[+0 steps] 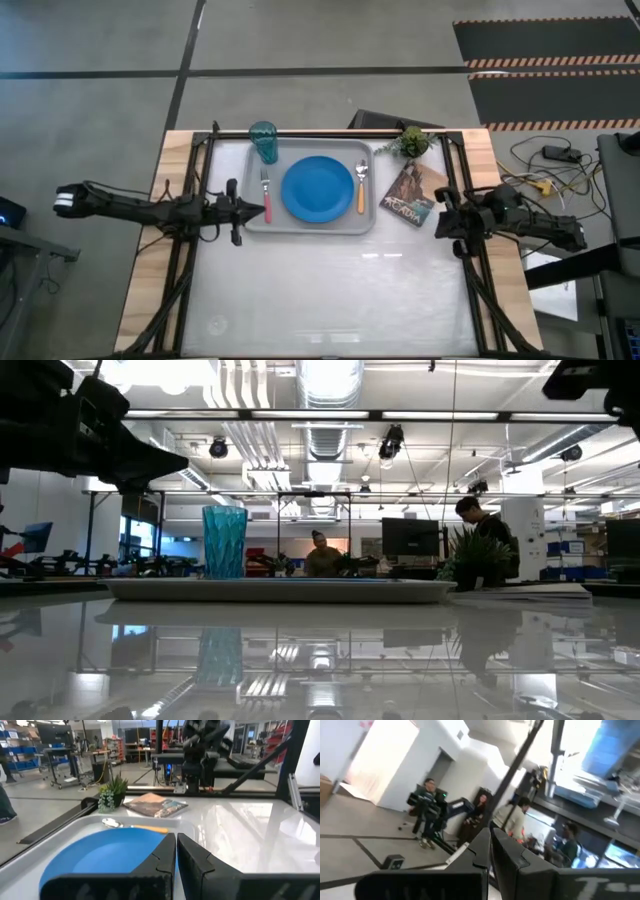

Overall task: Pick and place plate/cup/fork/spoon on tray
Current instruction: Return to Home Position

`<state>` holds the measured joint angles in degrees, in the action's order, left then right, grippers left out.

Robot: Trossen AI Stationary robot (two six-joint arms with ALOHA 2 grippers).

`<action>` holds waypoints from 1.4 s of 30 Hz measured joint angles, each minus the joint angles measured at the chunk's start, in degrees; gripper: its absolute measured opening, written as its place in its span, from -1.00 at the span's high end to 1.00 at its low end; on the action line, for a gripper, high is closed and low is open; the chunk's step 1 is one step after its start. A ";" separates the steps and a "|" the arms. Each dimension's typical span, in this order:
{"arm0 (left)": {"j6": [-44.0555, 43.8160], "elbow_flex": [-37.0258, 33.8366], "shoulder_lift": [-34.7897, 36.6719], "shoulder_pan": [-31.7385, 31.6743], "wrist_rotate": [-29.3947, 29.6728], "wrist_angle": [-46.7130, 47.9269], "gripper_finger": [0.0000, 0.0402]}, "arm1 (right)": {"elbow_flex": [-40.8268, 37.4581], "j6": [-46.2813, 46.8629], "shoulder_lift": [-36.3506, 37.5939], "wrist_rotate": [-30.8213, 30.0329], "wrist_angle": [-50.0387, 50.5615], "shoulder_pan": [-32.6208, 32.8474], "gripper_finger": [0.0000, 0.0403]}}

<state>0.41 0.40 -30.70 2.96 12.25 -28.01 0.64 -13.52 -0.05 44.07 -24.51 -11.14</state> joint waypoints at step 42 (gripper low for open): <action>0.00 -0.07 -16.17 0.01 -0.06 0.01 1.00 | -0.04 10.99 -5.68 0.88 0.67 0.00 0.96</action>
<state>0.40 0.34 -46.87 2.98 12.19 -28.00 0.60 -2.52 -5.74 44.95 -23.83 -11.14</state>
